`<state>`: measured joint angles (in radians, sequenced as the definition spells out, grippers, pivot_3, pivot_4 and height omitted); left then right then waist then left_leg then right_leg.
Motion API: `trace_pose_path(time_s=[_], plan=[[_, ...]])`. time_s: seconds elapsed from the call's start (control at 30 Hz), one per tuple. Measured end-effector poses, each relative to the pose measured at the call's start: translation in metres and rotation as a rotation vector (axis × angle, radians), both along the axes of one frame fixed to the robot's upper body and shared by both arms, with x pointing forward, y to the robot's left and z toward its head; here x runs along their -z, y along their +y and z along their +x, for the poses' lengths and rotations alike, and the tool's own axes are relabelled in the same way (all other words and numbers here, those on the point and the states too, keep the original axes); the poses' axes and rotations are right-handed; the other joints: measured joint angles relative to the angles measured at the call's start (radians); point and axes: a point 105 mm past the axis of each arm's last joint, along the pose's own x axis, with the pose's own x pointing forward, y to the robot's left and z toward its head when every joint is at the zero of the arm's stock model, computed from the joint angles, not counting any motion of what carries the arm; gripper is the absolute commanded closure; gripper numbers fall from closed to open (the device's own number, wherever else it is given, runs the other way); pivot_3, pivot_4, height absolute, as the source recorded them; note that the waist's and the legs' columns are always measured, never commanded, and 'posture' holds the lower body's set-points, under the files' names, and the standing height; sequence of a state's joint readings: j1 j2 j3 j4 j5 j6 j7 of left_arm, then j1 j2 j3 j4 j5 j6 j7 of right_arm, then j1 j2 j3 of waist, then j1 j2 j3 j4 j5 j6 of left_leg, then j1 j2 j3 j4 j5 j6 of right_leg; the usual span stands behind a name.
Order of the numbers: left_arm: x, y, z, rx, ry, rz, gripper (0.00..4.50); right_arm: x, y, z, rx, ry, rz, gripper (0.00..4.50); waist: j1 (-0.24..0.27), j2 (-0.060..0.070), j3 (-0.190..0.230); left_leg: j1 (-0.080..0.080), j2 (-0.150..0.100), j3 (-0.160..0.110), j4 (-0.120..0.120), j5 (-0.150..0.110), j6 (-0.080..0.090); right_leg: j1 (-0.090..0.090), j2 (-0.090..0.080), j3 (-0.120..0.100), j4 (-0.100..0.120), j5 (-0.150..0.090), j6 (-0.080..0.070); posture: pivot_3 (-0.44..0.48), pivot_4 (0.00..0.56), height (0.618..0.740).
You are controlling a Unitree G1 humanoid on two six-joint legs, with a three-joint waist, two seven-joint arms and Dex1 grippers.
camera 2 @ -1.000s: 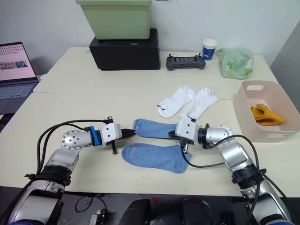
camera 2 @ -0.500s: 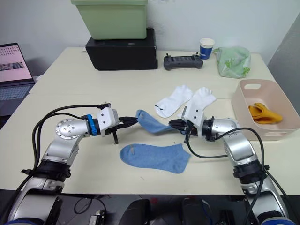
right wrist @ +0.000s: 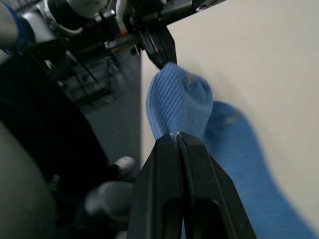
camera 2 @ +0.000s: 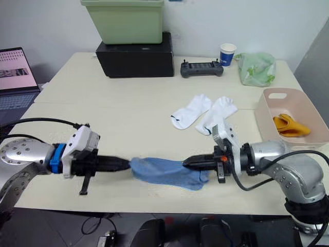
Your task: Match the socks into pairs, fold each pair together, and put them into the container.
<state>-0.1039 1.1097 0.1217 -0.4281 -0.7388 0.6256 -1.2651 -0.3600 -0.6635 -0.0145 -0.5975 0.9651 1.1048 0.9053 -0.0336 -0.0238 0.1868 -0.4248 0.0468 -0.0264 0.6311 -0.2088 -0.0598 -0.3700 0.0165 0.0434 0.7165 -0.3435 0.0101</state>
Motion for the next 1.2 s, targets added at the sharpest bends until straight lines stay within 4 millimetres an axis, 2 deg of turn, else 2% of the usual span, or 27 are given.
trace_pose_path(time_s=[0.13, 0.3, 0.5, 0.63, 0.73, 0.83, 0.97, 1.1, 1.2], plan=[[0.011, 0.001, 0.000, -0.029, 0.056, 0.015, 4.48, 0.010, 0.007, -0.003, 0.040, 0.089, 0.026, 4.50, 0.000, 0.000, 0.000, 0.000, 0.000, 0.001, 0.000, 0.000, 0.000, -0.001, 0.000, 0.001, -0.001, -0.001, 0.001, 0.000, 0.150, 0.740], [0.045, 0.004, 0.017, -0.071, 0.096, 0.040, 4.48, 0.029, 0.007, 0.018, 0.136, 0.114, -0.013, 4.50, 0.001, 0.000, 0.000, -0.002, -0.001, 0.002, -0.001, 0.000, 0.000, -0.003, 0.001, 0.001, -0.001, 0.000, 0.000, 0.000, 0.150, 0.740], [0.043, 0.005, 0.054, -0.098, 0.024, 0.059, 4.48, 0.048, -0.004, 0.062, 0.266, 0.040, -0.096, 4.50, 0.002, 0.000, 0.000, -0.004, -0.001, 0.002, 0.000, 0.000, 0.000, -0.004, 0.006, 0.000, -0.001, 0.000, 0.000, 0.000, 0.150, 0.740], [0.048, 0.000, 0.066, -0.112, 0.041, 0.049, 4.48, 0.062, -0.012, 0.074, 0.297, 0.034, -0.135, 4.50, 0.002, 0.000, 0.000, -0.006, -0.001, 0.001, 0.000, 0.000, 0.000, -0.005, 0.006, 0.000, -0.001, 0.000, 0.000, 0.000, 0.150, 0.740], [0.057, 0.000, 0.072, -0.130, 0.064, 0.064, 4.48, 0.066, -0.015, 0.078, 0.305, 0.024, -0.146, 4.50, -0.001, 0.000, 0.000, -0.005, -0.001, 0.001, 0.001, 0.000, 0.000, -0.005, 0.006, 0.001, 0.000, 0.000, 0.000, 0.000, 0.150, 0.740], [0.058, -0.001, 0.075, -0.136, 0.063, 0.055, 3.87, 0.066, -0.014, 0.079, 0.307, 0.014, -0.137, 3.79, 0.000, 0.000, 0.000, -0.005, 0.000, 0.000, 0.001, 0.000, 0.000, -0.005, 0.006, 0.000, 0.000, 0.000, 0.000, 0.000, 0.150, 0.740], [0.053, 0.002, 0.082, -0.184, 0.048, 0.028, 2.64, 0.063, -0.020, 0.081, 0.343, 0.005, -0.121, 2.47, 0.001, 0.000, 0.000, -0.006, 0.000, 0.000, 0.001, 0.000, 0.000, -0.005, 0.006, 0.000, 0.000, 0.000, 0.000, 0.000, 0.150, 0.740], [0.036, 0.016, 0.079, -0.247, 0.068, -0.059, 2.64, 0.050, -0.039, 0.079, 0.405, -0.025, -0.114, 2.47, 0.000, 0.000, 0.000, -0.006, 0.000, 0.000, 0.001, 0.000, 0.000, -0.005, 0.003, 0.000, 0.000, 0.000, 0.000, 0.000, 0.150, 0.740], [0.035, 0.023, 0.071, -0.256, 0.071, -0.060, 2.64, 0.049, -0.046, 0.070, 0.415, -0.021, -0.123, 2.47, 0.001, 0.000, 0.000, -0.005, 0.000, 0.000, 0.001, 0.000, 0.000, -0.004, 0.003, 0.000, 0.000, 0.000, 0.000, 0.000, 0.150, 0.740]])
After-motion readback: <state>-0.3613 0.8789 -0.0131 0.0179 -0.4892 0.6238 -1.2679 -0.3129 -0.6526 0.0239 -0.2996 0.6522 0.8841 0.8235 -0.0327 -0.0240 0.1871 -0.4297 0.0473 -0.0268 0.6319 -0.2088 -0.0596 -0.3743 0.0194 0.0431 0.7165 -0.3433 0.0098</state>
